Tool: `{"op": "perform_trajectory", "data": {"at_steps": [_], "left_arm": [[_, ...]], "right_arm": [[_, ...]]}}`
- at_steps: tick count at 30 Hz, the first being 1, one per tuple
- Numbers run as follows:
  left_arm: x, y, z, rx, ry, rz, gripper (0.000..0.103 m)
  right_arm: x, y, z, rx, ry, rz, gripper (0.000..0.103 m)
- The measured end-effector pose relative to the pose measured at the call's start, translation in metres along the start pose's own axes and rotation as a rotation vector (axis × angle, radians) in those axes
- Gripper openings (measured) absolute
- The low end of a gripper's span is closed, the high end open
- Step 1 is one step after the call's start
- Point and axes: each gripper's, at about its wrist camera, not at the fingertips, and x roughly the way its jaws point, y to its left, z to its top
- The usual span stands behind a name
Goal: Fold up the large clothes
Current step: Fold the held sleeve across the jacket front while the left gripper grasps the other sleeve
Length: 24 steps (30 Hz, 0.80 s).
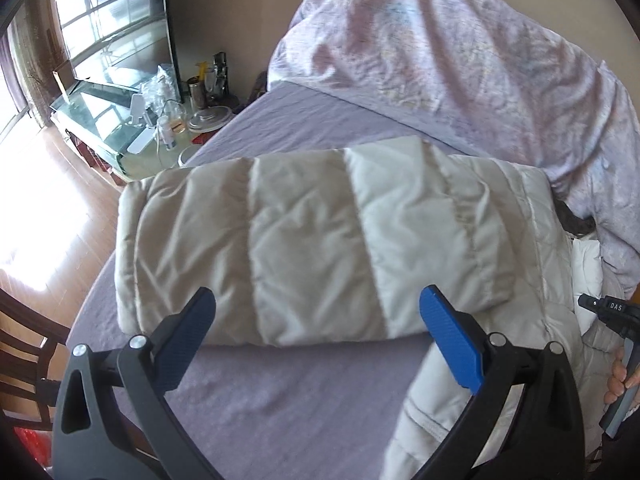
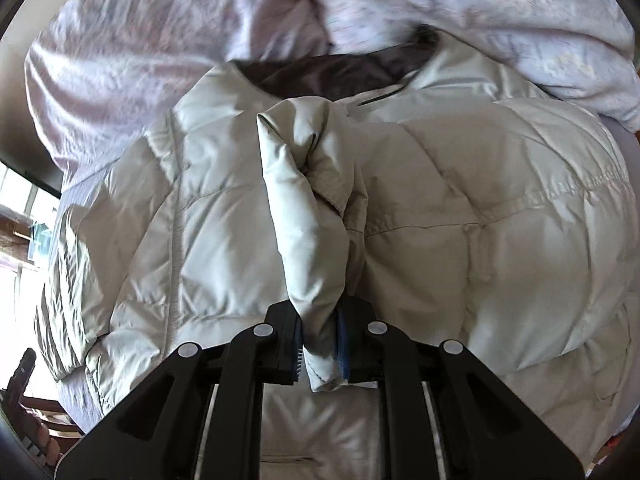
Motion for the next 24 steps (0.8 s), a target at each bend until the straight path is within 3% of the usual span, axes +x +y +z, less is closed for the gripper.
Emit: {"op": "perform_trajectory", "data": {"at_steps": [2,3,5,10,12,16,20,24], "left_arm": [[0.003,0.006,0.002,-0.004,0.002,0.009,0.101],[0.005,0.010,0.003,-0.005,0.005,0.014,0.101],[0.008,0.015,0.004,-0.007,-0.001,0.020,0.101],[0.014,0.032,0.009,-0.028,-0.001,0.043,0.101],[0.015,0.040,0.011,-0.039,-0.001,0.059,0.101],[0.018,0.062,0.012,-0.078,0.003,0.058,0.101],[0.021,0.077,0.011,-0.084,0.013,0.089,0.101],[0.028,0.092,0.012,-0.109,0.041,0.087,0.101]], "right_arm": [[0.000,0.008,0.001,-0.033,0.013,0.000,0.029],[-0.002,0.012,0.001,-0.047,0.019,0.016,0.043],[-0.010,0.017,0.003,-0.045,0.007,0.062,0.060],[-0.043,0.000,0.019,0.049,-0.131,0.140,0.058],[-0.044,-0.012,0.024,0.104,-0.156,0.125,0.048],[-0.016,-0.020,0.030,0.166,-0.089,0.085,0.043],[0.016,0.003,0.020,0.068,0.019,0.023,0.043],[0.030,0.023,0.018,-0.042,0.023,-0.078,0.043]]}}
